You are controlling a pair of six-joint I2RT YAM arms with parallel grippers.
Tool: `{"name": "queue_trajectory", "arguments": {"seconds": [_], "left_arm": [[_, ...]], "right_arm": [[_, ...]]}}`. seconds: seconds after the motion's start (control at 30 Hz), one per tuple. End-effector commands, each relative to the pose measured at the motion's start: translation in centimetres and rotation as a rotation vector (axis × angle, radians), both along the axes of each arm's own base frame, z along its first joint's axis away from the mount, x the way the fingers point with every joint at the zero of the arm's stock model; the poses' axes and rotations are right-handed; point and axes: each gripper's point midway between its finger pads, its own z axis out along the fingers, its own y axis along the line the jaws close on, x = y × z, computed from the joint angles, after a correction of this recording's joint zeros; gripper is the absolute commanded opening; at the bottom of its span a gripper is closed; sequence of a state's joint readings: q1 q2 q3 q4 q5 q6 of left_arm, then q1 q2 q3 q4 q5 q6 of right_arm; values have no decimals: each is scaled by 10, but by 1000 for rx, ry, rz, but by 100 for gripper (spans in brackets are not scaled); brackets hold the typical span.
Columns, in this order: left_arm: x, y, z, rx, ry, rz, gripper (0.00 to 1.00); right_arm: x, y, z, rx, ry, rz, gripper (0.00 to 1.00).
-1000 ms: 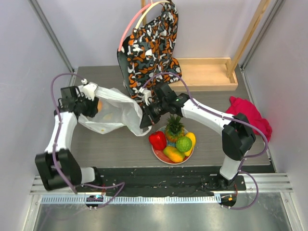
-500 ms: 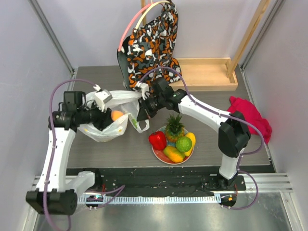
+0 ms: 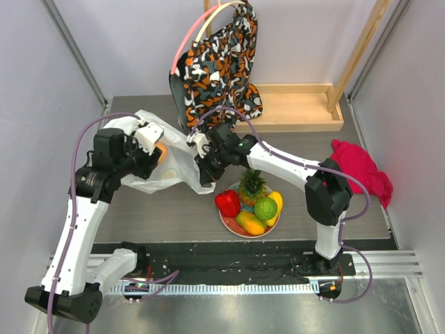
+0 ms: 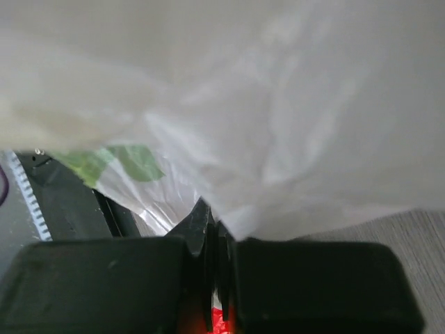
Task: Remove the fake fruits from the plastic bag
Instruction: Take out the fake fruit from the plastic bag, then place the fake fruit on the plate.
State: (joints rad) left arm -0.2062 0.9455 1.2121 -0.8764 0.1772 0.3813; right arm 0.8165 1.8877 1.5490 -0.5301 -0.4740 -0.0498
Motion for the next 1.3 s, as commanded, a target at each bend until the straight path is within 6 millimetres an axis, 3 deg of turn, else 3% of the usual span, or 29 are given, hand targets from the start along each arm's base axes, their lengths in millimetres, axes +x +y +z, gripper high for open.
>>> {"name": "queue_trajectory", "arguments": {"seconds": [0.0,0.07,0.23,0.27,0.33,0.4,0.43,0.53,0.67,0.77,0.9,0.93,1.0,1.07,1.13,1.2,1.27], "left_arm": [[-4,-18,23,-54,-87,-116,0],[-27,-44,26,-154,-17,-254,0],[-74,-77,47,-350,113,-396,0],[-82,-82,49,-390,141,-404,0],[-101,-96,45,-428,203,-473,0],[-111,-104,29,-429,273,-506,0],[-118,-111,22,-414,299,-546,0],[-110,-116,0,-323,283,-558,0],[-86,-106,-7,-149,138,-545,0],[-67,-88,7,-41,-21,-492,0],[-51,-60,60,22,-309,-371,0],[-60,-56,82,6,-397,-385,0],[-79,-70,105,-85,-453,-474,0],[-97,-84,119,-221,-359,-516,0],[-112,-103,118,-329,-215,-585,0],[-131,-124,102,-438,51,-639,0],[-137,-130,76,-471,168,-644,0]], "right_arm": [[-6,8,2,-30,-98,58,1],[-5,16,1,-25,-101,64,1],[29,26,5,-15,-162,-11,1],[34,29,-2,-21,-155,-12,1],[44,35,1,-4,-167,-17,1],[49,38,-11,-13,-156,-4,1],[52,44,-8,-2,-165,3,1],[56,50,-21,-11,-152,22,1],[62,47,-46,-65,-160,28,1],[59,50,-49,-63,-147,40,1],[48,55,-58,-102,-174,76,1],[45,55,-61,-111,-170,78,1],[37,56,-71,-126,-159,96,1],[34,56,-82,-144,-151,103,1],[40,58,-84,-150,-161,93,1],[48,65,-77,-138,-188,82,1],[53,72,-66,-115,-209,81,1]]}}
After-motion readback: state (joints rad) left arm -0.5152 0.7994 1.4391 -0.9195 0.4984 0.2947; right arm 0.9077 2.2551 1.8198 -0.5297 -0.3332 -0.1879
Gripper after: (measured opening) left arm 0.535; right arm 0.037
